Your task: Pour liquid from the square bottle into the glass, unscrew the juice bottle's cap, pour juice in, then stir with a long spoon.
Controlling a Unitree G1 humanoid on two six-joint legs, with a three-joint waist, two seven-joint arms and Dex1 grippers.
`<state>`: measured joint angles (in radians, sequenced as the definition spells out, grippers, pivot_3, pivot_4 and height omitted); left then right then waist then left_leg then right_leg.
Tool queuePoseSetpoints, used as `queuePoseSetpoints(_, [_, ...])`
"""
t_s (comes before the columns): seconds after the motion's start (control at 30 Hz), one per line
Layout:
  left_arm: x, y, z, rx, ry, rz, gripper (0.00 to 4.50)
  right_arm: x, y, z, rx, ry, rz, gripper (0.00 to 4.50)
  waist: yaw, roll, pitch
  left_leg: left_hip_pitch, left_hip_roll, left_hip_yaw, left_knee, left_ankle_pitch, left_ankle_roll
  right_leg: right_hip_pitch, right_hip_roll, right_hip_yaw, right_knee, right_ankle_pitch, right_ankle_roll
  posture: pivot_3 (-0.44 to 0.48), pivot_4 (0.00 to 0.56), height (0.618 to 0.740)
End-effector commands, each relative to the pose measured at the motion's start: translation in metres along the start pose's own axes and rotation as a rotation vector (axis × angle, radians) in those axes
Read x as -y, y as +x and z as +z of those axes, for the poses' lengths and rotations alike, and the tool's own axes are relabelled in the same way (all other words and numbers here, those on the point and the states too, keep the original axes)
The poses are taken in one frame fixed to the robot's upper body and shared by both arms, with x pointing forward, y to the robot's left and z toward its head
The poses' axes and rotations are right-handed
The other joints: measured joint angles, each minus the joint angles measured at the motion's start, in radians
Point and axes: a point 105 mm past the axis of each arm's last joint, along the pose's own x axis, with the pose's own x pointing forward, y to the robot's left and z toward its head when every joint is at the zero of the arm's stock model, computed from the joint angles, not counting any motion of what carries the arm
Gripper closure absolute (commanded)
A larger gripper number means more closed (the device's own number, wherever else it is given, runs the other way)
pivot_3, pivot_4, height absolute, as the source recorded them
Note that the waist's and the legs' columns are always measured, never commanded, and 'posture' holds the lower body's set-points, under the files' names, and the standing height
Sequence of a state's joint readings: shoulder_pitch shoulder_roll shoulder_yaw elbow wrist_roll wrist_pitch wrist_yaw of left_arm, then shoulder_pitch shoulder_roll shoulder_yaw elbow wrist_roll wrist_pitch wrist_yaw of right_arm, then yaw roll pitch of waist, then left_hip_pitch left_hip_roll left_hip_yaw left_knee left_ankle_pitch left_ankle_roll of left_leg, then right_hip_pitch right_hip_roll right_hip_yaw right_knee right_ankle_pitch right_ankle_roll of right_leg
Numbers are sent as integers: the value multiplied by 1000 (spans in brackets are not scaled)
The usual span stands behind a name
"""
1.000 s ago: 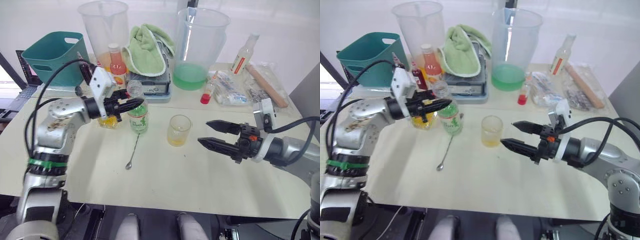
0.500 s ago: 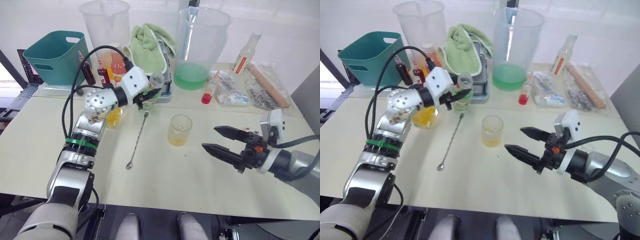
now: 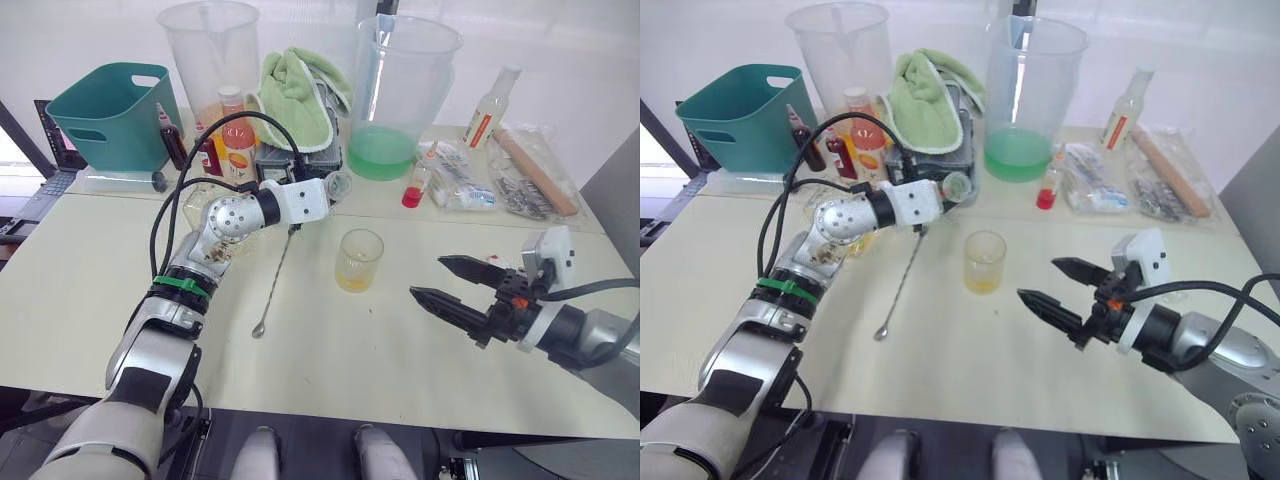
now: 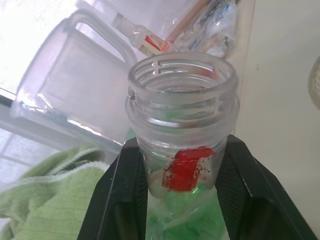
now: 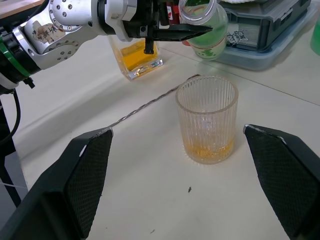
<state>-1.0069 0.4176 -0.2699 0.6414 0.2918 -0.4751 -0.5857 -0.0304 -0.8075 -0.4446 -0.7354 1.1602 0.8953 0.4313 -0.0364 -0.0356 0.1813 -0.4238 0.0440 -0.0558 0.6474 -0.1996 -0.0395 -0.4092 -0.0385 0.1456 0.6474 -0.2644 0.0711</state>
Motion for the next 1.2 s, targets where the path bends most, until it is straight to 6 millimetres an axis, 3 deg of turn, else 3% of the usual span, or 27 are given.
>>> queuePoseSetpoints(0.03, [-18,3,19,67,164,58,3044,-5,-1,8,16,-55,4,57,0,0,0,0,0,0,0,0,0,0,0,0,0,0,0,0,150,727])
queuePoseSetpoints(0.83, [10,5,23,89,333,0,3044,0,2,8,5,-65,-32,57,0,0,0,0,0,0,1,0,0,1,0,0,1,0,0,0,150,727])
queuePoseSetpoints(1.2, [8,6,22,72,387,6,3044,1,3,6,3,-65,-38,57,0,0,0,1,0,0,3,0,0,1,0,0,2,0,0,0,150,727])
